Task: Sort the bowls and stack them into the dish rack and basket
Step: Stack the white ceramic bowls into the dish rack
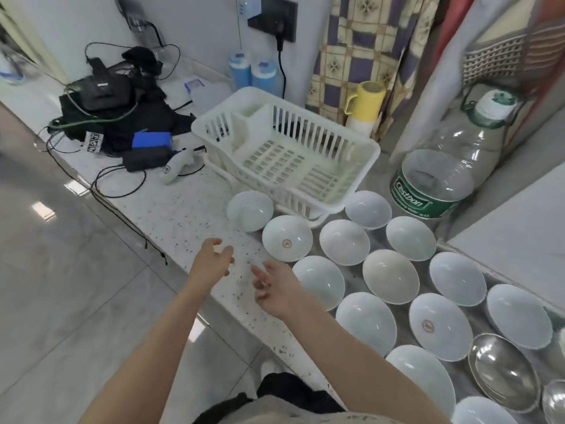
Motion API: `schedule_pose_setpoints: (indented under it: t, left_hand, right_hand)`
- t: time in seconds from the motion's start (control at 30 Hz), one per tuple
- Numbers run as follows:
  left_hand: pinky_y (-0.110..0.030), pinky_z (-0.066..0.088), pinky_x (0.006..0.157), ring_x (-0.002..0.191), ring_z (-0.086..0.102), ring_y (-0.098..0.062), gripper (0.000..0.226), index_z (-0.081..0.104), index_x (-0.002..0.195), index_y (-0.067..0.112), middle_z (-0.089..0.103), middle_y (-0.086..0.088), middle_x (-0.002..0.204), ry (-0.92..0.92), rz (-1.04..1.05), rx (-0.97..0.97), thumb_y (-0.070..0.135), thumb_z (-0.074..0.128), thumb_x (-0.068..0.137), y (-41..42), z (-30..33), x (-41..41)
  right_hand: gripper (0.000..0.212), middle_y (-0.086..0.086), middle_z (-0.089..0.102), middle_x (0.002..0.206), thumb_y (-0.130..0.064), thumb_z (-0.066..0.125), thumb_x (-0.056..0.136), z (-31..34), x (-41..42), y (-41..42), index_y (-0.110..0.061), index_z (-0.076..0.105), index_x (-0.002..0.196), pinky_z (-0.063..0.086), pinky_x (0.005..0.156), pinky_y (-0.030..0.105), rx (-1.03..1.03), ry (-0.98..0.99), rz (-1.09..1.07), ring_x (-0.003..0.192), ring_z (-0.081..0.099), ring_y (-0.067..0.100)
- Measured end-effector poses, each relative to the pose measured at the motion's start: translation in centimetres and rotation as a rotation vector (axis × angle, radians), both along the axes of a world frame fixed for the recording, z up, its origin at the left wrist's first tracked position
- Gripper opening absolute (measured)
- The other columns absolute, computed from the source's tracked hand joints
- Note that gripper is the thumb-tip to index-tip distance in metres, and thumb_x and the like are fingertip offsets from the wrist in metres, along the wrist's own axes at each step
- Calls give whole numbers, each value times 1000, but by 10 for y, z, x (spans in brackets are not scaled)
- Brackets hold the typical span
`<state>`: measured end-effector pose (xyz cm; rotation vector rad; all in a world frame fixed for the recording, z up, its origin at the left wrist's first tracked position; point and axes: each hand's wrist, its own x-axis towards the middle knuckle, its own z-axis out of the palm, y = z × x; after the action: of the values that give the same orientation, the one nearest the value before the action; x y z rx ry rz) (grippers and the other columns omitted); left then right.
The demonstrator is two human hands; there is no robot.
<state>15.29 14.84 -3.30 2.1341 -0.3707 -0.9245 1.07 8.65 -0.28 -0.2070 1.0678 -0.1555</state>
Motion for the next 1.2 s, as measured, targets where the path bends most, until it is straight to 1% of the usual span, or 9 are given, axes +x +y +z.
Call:
schedule_pose_setpoints:
  t: [0.2,0.27,0.37,0.5,0.7,0.83,0.93,1.07,1.2]
  left_hand:
    - [-28,37,53,69,59,-18,67,16,154,21,68,-4,97,156,25,74,42,46,97,-37,-10,38]
    - [-28,36,53,69,59,-19,69,15,154,22,69,-4,94,200,-9,67,43,46,97,-46,-15,50]
    - [-27,37,53,69,60,-20,65,20,152,22,72,-8,96,262,-91,46,40,49,97,-59,-21,67]
    - [-26,39,53,65,58,-18,52,35,142,24,74,-7,96,317,-276,42,34,54,95,-66,-23,88]
    - [-24,39,47,60,55,-17,42,41,133,20,74,-14,96,429,-453,55,22,55,93,-83,-24,118]
    - [-24,39,47,69,64,-20,40,44,128,21,73,-16,97,427,-474,-6,11,53,90,-82,-22,131]
    - [-22,36,44,62,68,-13,37,46,123,24,73,-15,94,412,-485,-47,10,53,89,-73,-17,144]
    - [-20,32,40,43,60,-7,29,51,112,24,76,-17,78,430,-527,-88,7,53,88,-65,1,164]
    - [-19,28,37,33,40,-11,33,58,109,22,73,-22,69,471,-637,-167,3,52,83,-75,32,178]
  right_hand:
    - [17,4,57,76,-22,51,95,-23,32,-11,-8,55,105,28,32,16,145,49,-244,40,50,12]
    - [13,5,56,72,-20,52,94,-29,41,-12,-9,56,99,29,31,15,135,78,-352,38,50,12]
    - [9,4,55,73,-20,55,95,-36,56,-11,-13,55,100,30,32,16,84,162,-521,51,53,14]
    - [29,5,61,103,-19,54,94,-42,83,-7,-19,46,122,34,37,19,14,322,-749,65,58,17]
    - [41,7,62,97,-13,48,96,-37,111,-7,-22,36,134,34,37,20,-71,443,-977,61,59,15]
    - [39,10,60,79,-6,46,91,-32,114,-7,-13,42,129,30,37,20,-110,502,-1029,50,42,11]
    - [38,12,60,81,-3,44,90,-24,118,-2,-9,47,127,27,32,16,-103,471,-1085,49,37,10]
    - [33,18,66,96,-4,45,89,-6,123,13,-11,51,120,27,32,16,-108,441,-1134,49,34,8]
    - [26,17,71,84,-4,46,83,18,122,20,-9,53,108,26,33,18,-195,448,-1177,43,31,8]
